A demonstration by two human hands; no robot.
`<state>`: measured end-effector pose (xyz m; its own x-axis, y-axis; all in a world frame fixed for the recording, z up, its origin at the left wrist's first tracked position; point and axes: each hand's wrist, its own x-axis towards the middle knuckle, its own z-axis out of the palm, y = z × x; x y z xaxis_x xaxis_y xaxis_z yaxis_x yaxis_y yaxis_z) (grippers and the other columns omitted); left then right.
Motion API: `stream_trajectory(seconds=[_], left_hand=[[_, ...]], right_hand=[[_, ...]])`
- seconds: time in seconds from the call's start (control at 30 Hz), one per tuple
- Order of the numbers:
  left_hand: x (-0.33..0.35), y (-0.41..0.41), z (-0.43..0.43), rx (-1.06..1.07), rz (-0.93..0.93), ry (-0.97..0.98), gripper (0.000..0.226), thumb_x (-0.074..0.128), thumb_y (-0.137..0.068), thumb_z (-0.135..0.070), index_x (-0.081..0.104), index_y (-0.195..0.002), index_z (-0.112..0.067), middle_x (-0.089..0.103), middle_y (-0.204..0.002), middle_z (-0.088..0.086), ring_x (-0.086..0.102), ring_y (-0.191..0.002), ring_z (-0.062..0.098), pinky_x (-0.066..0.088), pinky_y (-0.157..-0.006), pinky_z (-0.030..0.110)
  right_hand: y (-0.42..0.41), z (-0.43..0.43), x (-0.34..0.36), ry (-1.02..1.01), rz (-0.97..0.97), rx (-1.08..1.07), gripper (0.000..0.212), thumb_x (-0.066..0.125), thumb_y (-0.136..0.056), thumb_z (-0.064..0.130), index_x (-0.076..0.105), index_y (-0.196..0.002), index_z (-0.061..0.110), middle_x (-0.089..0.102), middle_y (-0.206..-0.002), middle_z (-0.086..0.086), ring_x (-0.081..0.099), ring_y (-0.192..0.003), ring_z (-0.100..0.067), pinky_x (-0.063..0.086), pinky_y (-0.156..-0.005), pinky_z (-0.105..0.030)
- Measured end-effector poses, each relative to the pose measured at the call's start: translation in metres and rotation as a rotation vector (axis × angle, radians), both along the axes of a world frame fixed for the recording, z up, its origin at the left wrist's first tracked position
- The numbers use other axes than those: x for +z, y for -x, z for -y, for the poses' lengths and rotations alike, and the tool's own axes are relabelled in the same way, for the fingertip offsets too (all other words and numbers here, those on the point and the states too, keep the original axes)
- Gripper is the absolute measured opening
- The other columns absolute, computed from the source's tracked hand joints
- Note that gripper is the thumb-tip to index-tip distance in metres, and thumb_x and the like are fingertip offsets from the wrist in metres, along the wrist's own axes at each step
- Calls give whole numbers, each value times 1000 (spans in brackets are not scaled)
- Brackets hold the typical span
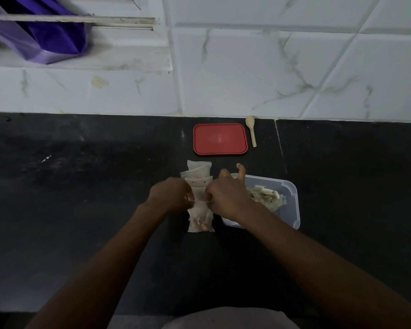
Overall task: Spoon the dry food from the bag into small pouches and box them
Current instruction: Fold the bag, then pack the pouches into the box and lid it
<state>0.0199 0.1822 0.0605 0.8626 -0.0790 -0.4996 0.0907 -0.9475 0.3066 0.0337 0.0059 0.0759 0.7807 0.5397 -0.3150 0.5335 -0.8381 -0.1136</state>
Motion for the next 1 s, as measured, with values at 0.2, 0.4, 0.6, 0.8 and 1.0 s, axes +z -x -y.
stream_trajectory(seconds=[0.2,0.4,0.6,0.8,1.0], left_hand=[[36,-2,-18,39,20,251,4,75,-91,-24,72,-94,-25,71,-101,-7,67,-97,6,55,-94,33],[74,-9,-7,45,234,510,6,78,-89,-25,78,-94,-22,77,-89,-10,72,-85,-1,57,-84,24],[86,-14,35,5,307,674,8,77,-91,-21,78,-97,-16,77,-86,-9,72,-79,-3,53,-71,10],[58,-8,73,-160,250,398,8,74,-93,-26,75,-101,-25,71,-93,-15,65,-76,-3,53,-70,20],[27,-11,93,-359,283,-97,21,65,-95,-37,73,-111,-26,67,-112,0,63,-100,17,52,-76,33]], right_hand=[[-6,19,20,-288,-95,-181,11,68,-92,44,75,-98,38,63,-97,23,42,-128,-10,1,-118,-60],[-11,53,55,-685,-120,-325,2,74,-91,34,76,-92,34,69,-88,25,59,-91,14,35,-95,-19],[-9,100,76,-836,-164,-408,7,78,-90,22,78,-96,24,78,-87,9,73,-80,-3,58,-75,-16],[5,127,47,-708,-330,-481,6,74,-93,15,76,-98,17,78,-87,4,75,-75,-8,61,-71,-23],[7,119,-4,-578,-427,-531,17,72,-92,4,73,-91,21,75,-83,5,75,-72,-10,64,-78,-35]])
